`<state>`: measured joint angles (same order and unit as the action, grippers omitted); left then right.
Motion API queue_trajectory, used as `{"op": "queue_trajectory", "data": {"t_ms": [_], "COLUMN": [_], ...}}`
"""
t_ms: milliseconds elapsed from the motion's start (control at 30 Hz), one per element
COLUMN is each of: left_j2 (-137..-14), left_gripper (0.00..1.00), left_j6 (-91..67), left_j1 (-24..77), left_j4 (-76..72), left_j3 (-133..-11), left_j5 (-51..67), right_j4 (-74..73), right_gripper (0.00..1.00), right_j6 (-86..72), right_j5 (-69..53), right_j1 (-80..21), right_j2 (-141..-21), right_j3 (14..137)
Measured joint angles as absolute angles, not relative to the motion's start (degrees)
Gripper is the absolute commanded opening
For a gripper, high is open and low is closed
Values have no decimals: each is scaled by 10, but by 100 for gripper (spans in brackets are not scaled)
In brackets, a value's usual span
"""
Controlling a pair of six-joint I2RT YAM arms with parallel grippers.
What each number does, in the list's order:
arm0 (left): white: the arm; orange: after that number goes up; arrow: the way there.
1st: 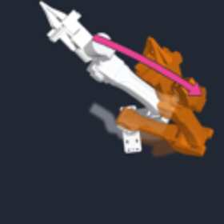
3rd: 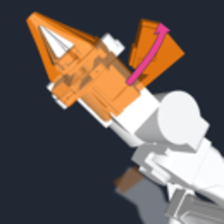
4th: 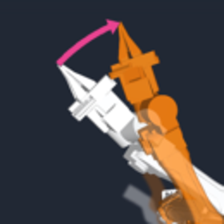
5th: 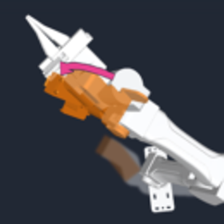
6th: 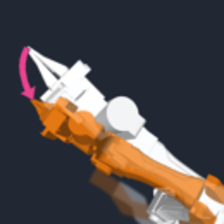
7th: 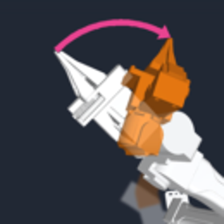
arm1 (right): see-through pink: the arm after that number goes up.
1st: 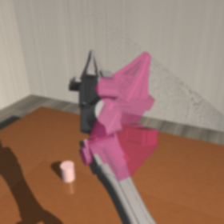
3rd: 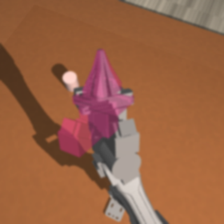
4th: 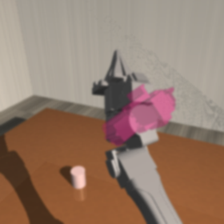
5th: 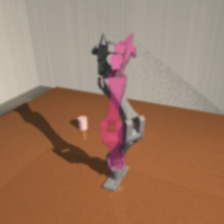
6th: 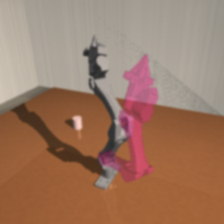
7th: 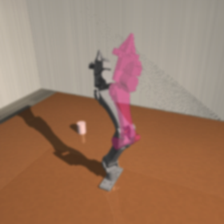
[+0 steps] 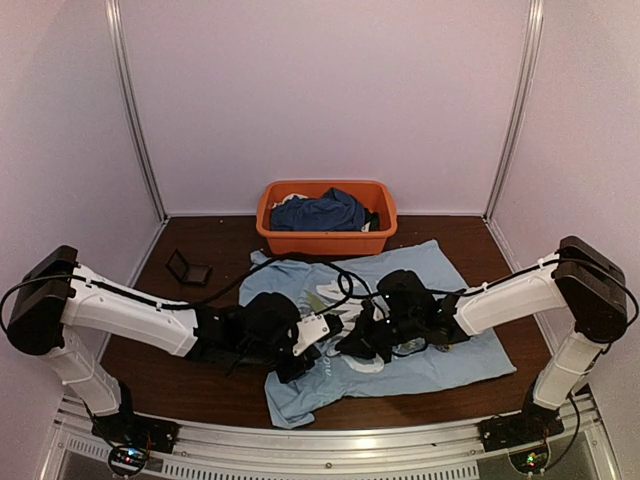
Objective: Pin the brooch onto the clothing
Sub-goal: Pin the brooch onto the flattened clothing.
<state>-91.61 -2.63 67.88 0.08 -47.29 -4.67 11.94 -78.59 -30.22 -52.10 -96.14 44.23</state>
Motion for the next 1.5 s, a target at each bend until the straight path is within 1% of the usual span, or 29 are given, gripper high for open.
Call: {"op": "queue_trajectory", "data": {"t_ms": [833,1500], "left_j2": [-924,-924], "left_gripper": [0,0], "left_j6": [-24,-21], "left_j1": [681,684], "left_j4": [1,1], "left_j3": [-475,-477], "left_j5": [-46,-47], "right_j4": [60,-59], "right_gripper": [0,0], "right_j6": [-746,-658], "right_j5": [-293,-213], "right_j1": [-525,-546], "right_j2": [-972,-972], "right_j3": [477,548]}}
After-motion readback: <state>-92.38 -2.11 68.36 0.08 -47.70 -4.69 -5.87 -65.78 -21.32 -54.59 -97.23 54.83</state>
